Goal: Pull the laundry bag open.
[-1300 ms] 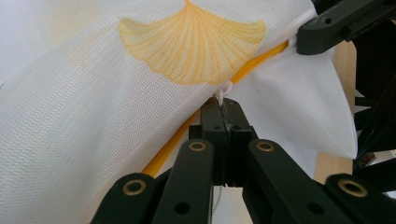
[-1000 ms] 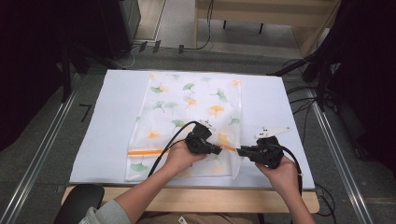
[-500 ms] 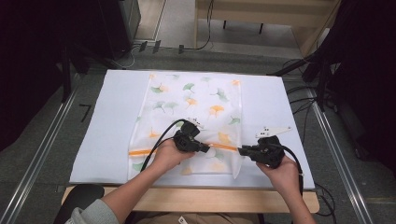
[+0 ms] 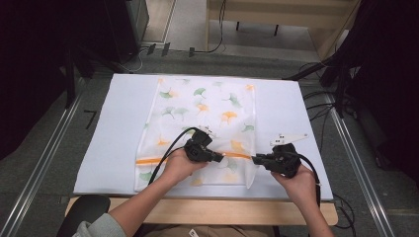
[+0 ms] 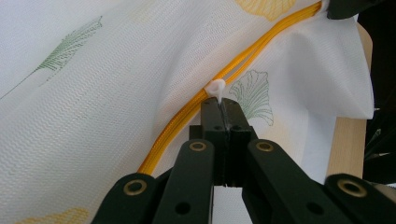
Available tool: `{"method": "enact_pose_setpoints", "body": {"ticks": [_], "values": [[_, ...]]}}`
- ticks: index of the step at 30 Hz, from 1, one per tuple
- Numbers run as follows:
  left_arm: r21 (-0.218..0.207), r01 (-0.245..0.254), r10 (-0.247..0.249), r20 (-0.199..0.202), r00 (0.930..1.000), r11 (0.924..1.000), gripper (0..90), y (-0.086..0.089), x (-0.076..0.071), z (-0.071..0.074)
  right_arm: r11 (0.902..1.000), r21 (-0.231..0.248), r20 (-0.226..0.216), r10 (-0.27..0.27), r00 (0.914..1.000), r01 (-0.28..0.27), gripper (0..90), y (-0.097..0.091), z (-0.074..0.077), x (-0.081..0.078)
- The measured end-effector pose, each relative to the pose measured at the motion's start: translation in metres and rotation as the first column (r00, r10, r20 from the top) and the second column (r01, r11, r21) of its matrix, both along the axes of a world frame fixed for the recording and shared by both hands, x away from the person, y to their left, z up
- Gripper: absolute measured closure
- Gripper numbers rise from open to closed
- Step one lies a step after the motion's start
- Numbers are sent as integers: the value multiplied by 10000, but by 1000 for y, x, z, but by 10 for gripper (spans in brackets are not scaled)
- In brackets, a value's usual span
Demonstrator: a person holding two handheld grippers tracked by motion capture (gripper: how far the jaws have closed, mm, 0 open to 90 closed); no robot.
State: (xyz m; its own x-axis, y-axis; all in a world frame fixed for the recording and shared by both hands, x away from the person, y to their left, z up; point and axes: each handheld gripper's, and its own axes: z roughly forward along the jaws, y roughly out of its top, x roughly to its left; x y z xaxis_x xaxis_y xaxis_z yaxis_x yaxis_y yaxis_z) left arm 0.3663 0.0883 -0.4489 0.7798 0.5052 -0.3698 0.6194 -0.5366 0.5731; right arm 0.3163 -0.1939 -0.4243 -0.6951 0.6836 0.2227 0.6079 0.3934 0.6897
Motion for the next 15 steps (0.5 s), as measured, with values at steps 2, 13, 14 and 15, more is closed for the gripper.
{"method": "enact_pose_setpoints", "body": {"ticks": [2, 13, 14, 15], "values": [[25, -21, 21, 4, 10000, 10000, 900, 1, 0, 0, 10000, -7, 5, -7, 10000, 7, 842, 0, 0, 0], [-101, -427, 426, -102, 9990, 9990, 900, 12, 4, -3, 10000, -15, 0, 20, 10000, -20, 843, 1, 0, 0], [-81, -495, 494, -165, 9986, 9987, 900, 14, 5, -3, 10000, -3, -18, 36, 10000, -36, 842, 0, 0, 1], [-84, -527, 526, -175, 9985, 9986, 900, 17, 5, -3, 10000, 8, -26, 40, 10000, -40, 842, 0, 0, 1]]}}
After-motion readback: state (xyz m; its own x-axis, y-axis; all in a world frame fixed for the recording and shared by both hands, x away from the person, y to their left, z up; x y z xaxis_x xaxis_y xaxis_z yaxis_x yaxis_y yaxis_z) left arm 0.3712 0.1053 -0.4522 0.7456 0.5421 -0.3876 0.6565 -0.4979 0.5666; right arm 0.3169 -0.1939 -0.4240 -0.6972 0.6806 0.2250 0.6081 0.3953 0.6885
